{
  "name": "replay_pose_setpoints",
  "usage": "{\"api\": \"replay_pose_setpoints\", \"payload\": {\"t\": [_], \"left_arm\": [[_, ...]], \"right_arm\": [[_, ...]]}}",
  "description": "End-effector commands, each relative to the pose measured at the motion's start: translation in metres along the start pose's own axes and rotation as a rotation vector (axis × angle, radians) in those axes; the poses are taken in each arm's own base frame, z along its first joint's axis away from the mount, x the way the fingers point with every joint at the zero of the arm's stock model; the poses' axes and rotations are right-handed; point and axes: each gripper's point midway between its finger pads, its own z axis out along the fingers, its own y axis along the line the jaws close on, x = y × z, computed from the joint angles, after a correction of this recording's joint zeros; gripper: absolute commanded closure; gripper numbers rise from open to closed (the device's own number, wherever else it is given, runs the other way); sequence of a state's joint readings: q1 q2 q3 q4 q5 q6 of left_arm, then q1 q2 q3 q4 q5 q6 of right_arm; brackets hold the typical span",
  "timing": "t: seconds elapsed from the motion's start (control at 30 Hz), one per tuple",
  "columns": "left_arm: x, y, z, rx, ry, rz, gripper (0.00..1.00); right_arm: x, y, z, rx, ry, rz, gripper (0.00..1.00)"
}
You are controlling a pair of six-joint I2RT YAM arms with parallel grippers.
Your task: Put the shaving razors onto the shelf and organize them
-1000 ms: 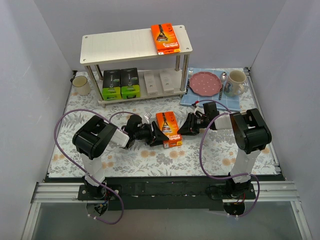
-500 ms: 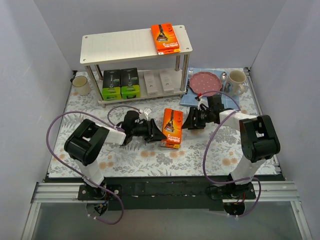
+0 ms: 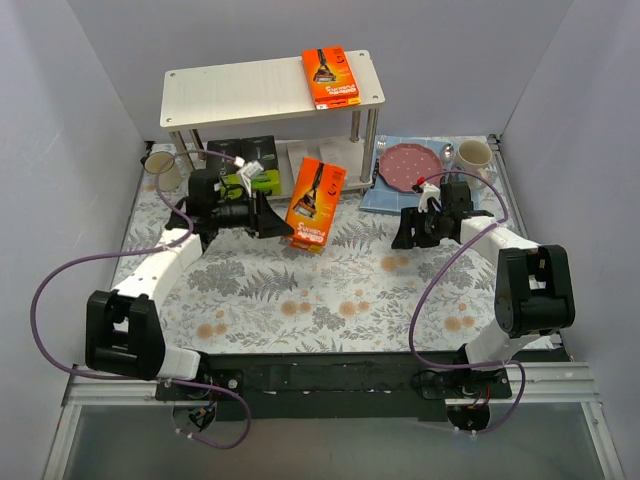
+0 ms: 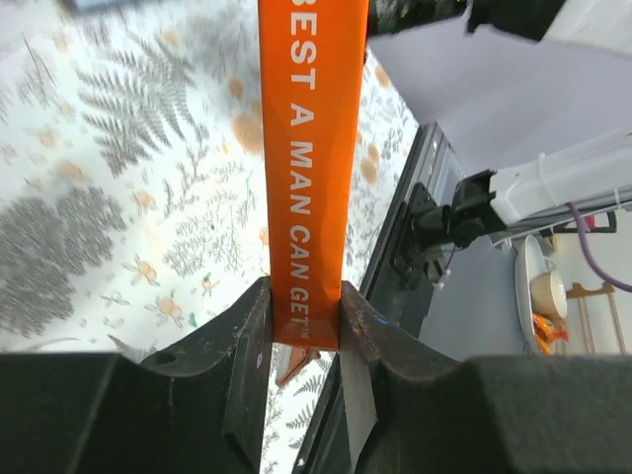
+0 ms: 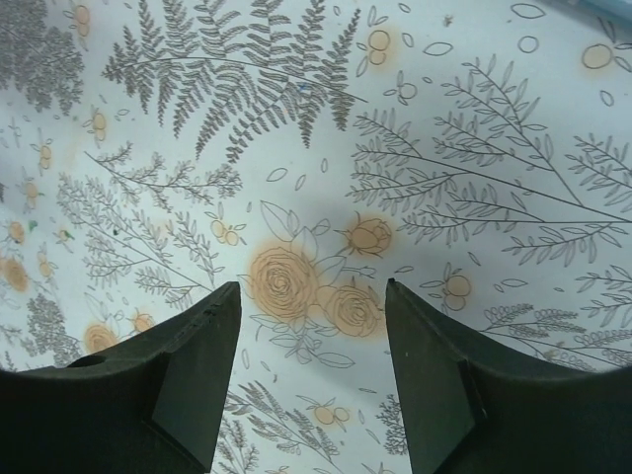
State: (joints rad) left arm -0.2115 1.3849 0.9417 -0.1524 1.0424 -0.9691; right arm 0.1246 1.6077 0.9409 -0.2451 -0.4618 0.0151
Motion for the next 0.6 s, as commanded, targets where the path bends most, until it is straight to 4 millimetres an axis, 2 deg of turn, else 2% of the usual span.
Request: {"api": "replay_pose_setpoints", "payload": {"t": [0.0, 0.1, 0.2, 0.3, 0.33, 0.4, 0.43, 0.47, 0.5, 0.53, 0.57], "left_arm": [[-0.046, -0.049, -0.032, 0.078, -0.045, 0.157, 0.93], [-0.085, -0.069, -0.041, 0.086, -0.126, 0.165, 0.93], [-0.117, -0.071, -0.056, 0.078, -0.191, 0.153, 0.93], [-0.14, -0.057, -0.07, 0.067, -0.225, 0.131, 0.93], [-0.157, -0.05, -0.088, 0.045, -0.267, 0.129, 0.93], [-0.173, -0.031, -0.1, 0.063, -0.282, 0.085, 0.93], [-0.193, -0.027, -0.118, 0.048, -0.323, 0.067, 0.93], [-0.2, -0.011, -0.121, 0.043, -0.326, 0.04, 0.93], [-0.207, -0.004, -0.126, 0.038, -0.333, 0.042, 0.93], [-0.215, 0.001, -0.135, 0.032, -0.344, 0.039, 0.93], [-0.228, -0.004, -0.141, 0.036, -0.352, 0.073, 0.92]], "right_arm": [[-0.007, -0.011, -0.001, 0.036, -0.011, -0.048, 0.32], [-0.01, -0.009, 0.0, 0.018, -0.023, -0.044, 0.32], [-0.011, -0.007, 0.0, 0.014, -0.034, -0.043, 0.32], [-0.013, -0.006, -0.004, 0.014, -0.053, -0.041, 0.32], [-0.011, -0.005, -0.006, 0.015, -0.062, -0.043, 0.32], [-0.009, -0.006, -0.008, 0.02, -0.071, -0.043, 0.31], [-0.006, -0.005, -0.009, 0.023, -0.074, -0.023, 0.31], [-0.004, -0.006, -0.01, 0.026, -0.074, -0.019, 0.31], [-0.001, -0.006, -0.01, 0.027, -0.069, -0.016, 0.3], [0.003, -0.006, -0.011, 0.029, -0.064, -0.012, 0.3], [0.005, -0.006, -0.011, 0.029, -0.062, -0.01, 0.3]]}}
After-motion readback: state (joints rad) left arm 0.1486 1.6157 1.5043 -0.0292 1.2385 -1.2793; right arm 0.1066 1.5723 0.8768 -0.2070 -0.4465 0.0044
